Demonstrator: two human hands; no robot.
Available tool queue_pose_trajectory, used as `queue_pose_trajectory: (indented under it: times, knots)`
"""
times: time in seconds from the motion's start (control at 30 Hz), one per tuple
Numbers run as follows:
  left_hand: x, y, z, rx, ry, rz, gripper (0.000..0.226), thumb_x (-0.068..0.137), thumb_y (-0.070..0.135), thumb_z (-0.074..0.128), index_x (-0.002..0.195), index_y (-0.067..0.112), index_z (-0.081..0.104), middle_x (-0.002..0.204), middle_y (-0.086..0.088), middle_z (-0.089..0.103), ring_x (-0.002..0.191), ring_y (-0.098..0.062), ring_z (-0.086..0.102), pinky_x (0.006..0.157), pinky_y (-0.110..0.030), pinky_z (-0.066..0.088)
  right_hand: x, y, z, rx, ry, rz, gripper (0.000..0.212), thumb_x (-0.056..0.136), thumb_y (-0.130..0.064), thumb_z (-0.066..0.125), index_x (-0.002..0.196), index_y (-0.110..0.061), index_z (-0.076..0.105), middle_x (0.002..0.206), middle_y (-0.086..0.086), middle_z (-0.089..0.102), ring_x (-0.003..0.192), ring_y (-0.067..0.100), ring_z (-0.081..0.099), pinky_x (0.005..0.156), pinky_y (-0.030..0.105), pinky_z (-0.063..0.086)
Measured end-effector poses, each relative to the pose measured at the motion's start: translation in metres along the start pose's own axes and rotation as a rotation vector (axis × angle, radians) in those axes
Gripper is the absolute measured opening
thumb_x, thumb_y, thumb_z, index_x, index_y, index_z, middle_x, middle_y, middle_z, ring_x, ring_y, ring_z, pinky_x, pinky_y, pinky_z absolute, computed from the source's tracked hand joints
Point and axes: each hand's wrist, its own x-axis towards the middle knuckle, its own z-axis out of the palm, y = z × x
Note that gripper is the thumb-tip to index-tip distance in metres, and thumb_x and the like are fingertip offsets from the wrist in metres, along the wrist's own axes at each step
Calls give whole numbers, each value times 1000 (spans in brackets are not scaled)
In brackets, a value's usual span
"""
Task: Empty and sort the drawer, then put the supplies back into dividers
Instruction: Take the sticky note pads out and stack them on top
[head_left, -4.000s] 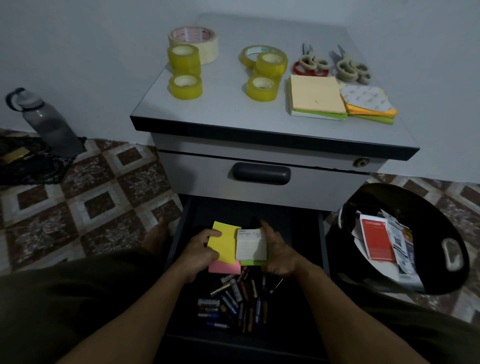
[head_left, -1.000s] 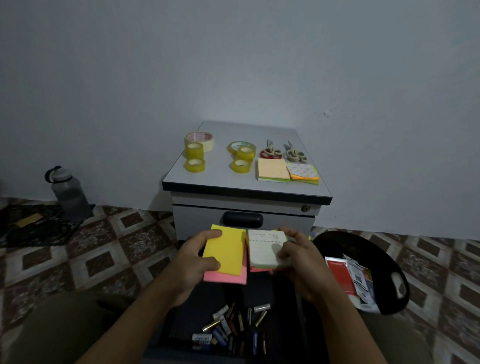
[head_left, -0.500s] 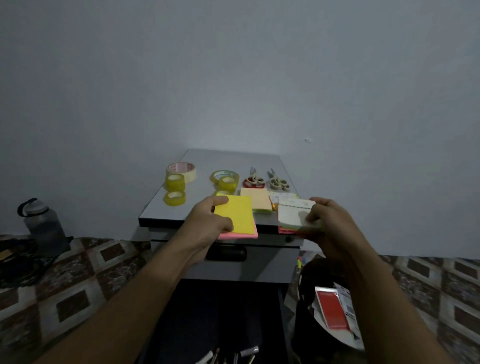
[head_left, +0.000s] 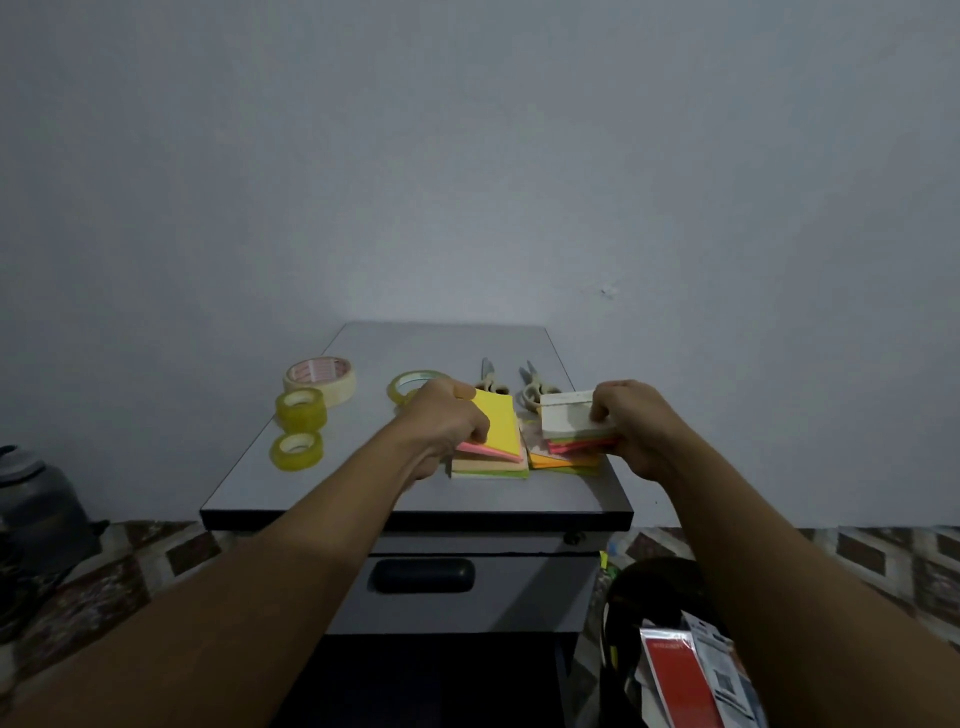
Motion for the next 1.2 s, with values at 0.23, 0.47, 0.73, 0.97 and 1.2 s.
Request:
queue_pose_trajectory:
  times: [0.23, 0.47, 0.73, 0.97, 1.2]
  knots:
    - [-1, 3, 9, 176, -45, 42, 65, 73, -8, 67, 136, 0, 51, 109, -11, 56, 88, -24, 57, 73, -34, 48, 8, 5, 11, -221, -33, -93, 10, 69, -1, 48, 73, -9, 46, 80, 11, 33, 73, 25, 33, 63, 39, 27]
    - [-7, 14, 10, 441, -81, 74, 39, 77, 3, 65, 113, 12, 53, 85, -8, 56, 71, -21, 51, 60, -30, 38, 8, 8, 15, -375, -50, -94, 3, 77, -3, 50, 79, -5, 52, 79, 11, 41, 69, 20, 38, 58, 32, 27]
    - [-9, 8, -9, 416, -163, 141, 73, 70, 18, 86, 136, 19, 56, 129, -4, 55, 110, -21, 54, 86, -30, 48, 2, 23, 0, -97, -173, -65, 59, 84, 0, 58, 137, -24, 50, 140, 11, 43, 110, 23, 46, 69, 27, 41]
    - [-16, -1, -13, 405, -208, 217, 81, 68, 9, 88, 140, 21, 52, 137, -3, 50, 113, -18, 51, 79, -27, 48, -3, 33, -7, -47, -337, -130, 70, 83, 3, 68, 141, -32, 48, 142, 4, 38, 114, 23, 51, 96, 40, 54]
    - [-14, -20, -10, 388, -101, 210, 72, 70, 1, 77, 134, 24, 55, 132, -12, 57, 108, -21, 61, 82, -35, 58, -2, 42, -11, -58, -333, -149, 69, 82, 8, 67, 140, -26, 49, 130, 2, 48, 114, 24, 54, 91, 36, 55]
